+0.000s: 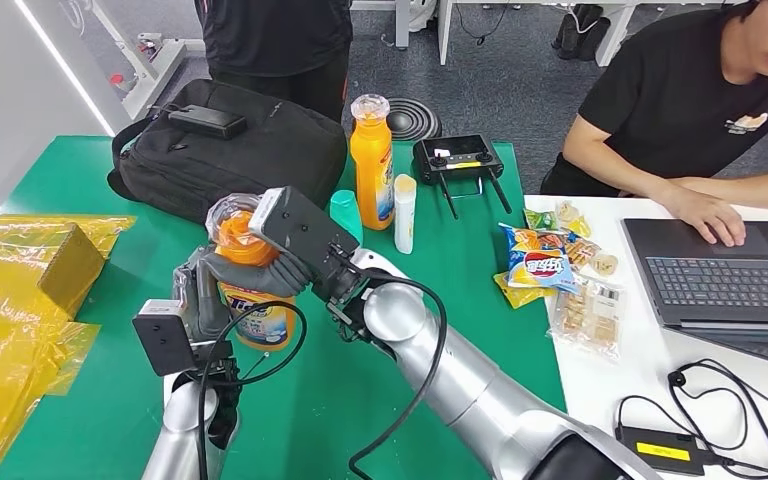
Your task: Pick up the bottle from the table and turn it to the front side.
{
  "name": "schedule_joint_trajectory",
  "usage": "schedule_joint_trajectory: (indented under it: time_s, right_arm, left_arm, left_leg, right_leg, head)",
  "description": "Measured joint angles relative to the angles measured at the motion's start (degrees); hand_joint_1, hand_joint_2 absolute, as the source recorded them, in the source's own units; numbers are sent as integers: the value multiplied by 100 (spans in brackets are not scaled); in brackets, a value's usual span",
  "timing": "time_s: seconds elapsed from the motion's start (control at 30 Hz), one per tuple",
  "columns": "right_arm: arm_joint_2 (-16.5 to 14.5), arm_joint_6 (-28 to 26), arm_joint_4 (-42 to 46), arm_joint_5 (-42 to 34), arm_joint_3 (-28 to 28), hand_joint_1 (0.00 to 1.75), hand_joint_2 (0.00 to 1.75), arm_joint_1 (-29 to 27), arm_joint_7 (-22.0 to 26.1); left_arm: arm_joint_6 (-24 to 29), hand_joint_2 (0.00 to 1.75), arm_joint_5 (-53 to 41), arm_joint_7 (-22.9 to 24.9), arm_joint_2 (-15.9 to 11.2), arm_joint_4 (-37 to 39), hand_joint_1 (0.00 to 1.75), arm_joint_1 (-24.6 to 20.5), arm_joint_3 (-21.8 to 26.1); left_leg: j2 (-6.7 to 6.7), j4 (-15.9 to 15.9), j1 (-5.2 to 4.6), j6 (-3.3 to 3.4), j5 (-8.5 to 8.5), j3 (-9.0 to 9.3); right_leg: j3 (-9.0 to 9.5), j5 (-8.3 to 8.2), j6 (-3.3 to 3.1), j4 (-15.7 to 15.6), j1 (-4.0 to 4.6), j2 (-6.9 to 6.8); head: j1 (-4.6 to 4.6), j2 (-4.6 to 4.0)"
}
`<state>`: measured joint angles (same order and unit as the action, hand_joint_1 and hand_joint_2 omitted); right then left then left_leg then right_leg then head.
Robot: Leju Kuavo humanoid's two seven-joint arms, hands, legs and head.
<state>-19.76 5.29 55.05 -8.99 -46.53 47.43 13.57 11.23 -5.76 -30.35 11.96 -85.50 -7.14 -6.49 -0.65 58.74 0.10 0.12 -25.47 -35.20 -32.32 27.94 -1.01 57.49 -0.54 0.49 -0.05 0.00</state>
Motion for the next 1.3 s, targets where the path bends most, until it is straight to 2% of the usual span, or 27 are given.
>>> schedule_joint_trajectory:
  time_s: [0.47,0.6,1.1,1.13,1.17,1.23,1.27,1.3]
  right_arm:
    - [0,-37,5,-98,0,175,175,-9,-26]
    - [0,-21,5,-157,0,175,175,-9,-26]
    - [0,-186,-94,-678,-22,175,175,49,38]
    - [0,-194,-98,-678,-22,175,175,51,42]
    - [0,-199,-101,-676,-22,175,175,55,44]
    - [0,-205,-111,-668,-22,175,175,68,50]
    - [0,-208,-119,-661,-22,175,175,76,53]
    - [0,-215,-126,-653,-22,175,175,86,56]
  left_arm:
    - [-85,0,-46,54,0,0,175,-4,13]
    - [-85,175,-49,54,0,0,175,-5,15]
    - [-275,175,72,83,48,-83,175,19,226]
    - [-279,175,75,83,52,-86,168,20,238]
    - [-284,175,78,83,55,-90,127,20,248]
    - [-296,87,83,89,66,-99,40,20,268]
    - [-304,44,87,96,74,-102,3,20,278]
    - [-315,0,92,105,84,-104,0,20,288]
  left_leg:
    - [0,0,0,0,0,0]
    - [0,0,0,0,0,0]
    - [-1,0,0,0,0,-1]
    - [-1,0,0,0,0,-1]
    - [-1,0,0,0,0,-1]
    - [-1,0,0,0,0,-1]
    - [-1,0,0,0,0,-1]
    - [-1,0,0,0,0,-1]
  right_leg:
    - [0,0,0,0,0,0]
    - [0,0,0,0,0,0]
    - [2,0,0,0,0,-1]
    - [2,0,0,0,0,-1]
    - [2,0,0,0,0,-1]
    - [1,0,0,0,0,-1]
    - [1,0,0,0,0,-1]
    - [1,0,0,0,0,-1]
  head:
    - [0,0]
    - [-1,0]
    - [0,0]
    - [-1,0]
    - [0,0]
    - [0,0]
    - [0,0]
    - [0,0]
